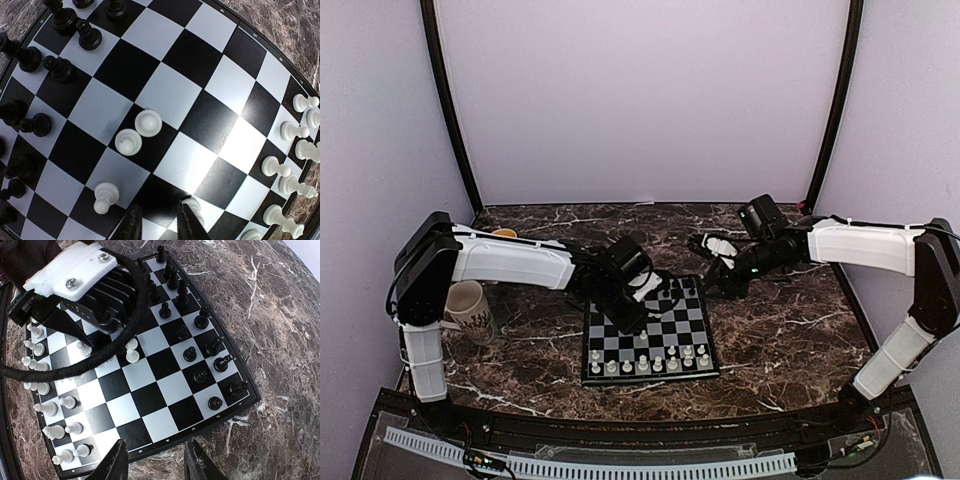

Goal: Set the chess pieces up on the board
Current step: Pick up the pawn from the chessboard.

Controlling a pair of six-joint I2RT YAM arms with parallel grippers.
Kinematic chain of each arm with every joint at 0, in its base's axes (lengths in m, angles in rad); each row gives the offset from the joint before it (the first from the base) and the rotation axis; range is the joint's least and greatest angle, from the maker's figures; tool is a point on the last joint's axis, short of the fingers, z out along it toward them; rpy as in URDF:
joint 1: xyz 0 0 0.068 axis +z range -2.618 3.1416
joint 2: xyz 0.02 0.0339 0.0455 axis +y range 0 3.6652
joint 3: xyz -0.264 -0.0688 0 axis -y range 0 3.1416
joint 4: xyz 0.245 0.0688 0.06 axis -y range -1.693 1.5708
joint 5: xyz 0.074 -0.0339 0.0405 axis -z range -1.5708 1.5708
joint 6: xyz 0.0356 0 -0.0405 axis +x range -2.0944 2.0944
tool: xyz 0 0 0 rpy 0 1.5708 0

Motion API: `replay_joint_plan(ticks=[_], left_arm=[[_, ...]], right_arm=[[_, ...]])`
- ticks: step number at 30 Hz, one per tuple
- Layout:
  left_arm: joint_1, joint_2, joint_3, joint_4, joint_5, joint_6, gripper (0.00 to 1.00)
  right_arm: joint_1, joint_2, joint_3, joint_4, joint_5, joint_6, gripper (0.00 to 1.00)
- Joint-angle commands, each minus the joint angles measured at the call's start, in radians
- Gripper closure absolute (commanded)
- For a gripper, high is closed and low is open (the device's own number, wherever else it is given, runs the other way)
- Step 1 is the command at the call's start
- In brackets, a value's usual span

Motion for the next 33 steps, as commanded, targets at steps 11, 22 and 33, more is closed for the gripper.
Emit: replay_joint_plan(ticks=[11, 22, 33], left_arm=[[-0.008, -0.092, -0.001, 0.037, 0.04, 0.012, 0.74], [-0.034, 0.005, 0.027, -0.011, 0.074, 0.026, 0.73], [-0.036, 0.012, 0.035, -0.056, 0.041, 0.03, 0.85]], right_arm=[[0.002, 0.012, 0.015, -0.011, -0.001, -0.01, 0.61], [0.003, 0.012, 0.016, -0.014, -0.002, -0.011, 0.61], [0.003, 0.014, 0.016, -0.014, -0.001, -0.011, 0.62]])
